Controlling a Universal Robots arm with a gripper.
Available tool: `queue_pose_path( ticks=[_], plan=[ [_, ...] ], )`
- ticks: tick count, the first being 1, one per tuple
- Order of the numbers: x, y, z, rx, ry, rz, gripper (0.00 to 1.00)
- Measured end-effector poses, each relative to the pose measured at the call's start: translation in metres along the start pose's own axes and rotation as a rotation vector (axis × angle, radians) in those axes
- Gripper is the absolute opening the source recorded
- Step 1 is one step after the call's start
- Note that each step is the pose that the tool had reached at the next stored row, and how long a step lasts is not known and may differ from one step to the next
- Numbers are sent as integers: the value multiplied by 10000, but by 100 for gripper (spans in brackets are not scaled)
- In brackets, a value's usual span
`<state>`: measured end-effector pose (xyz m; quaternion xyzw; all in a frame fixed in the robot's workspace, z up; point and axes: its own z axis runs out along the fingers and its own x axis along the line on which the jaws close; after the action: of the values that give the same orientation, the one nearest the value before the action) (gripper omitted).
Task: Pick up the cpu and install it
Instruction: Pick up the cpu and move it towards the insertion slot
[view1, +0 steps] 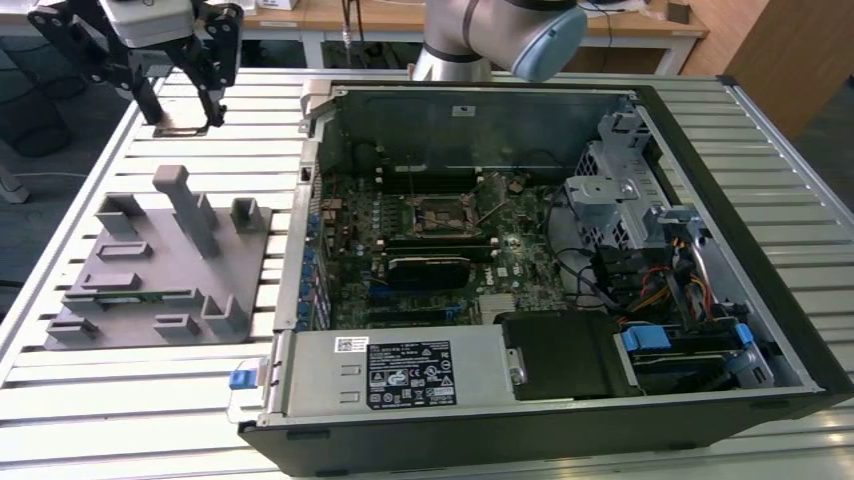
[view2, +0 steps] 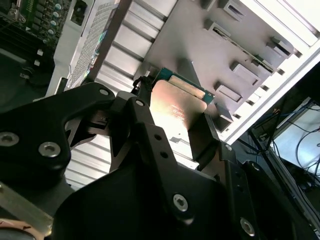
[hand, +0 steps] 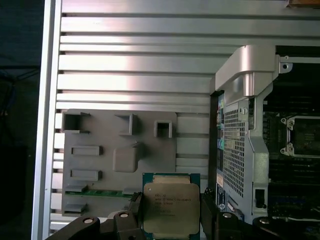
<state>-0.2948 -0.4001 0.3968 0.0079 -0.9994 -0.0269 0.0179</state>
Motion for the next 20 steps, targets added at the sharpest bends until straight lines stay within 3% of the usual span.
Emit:
queue_pose_path(
  ticks=[20],
  plan=[
    [-421, -9, 35, 0, 0, 0, 54]
  ],
)
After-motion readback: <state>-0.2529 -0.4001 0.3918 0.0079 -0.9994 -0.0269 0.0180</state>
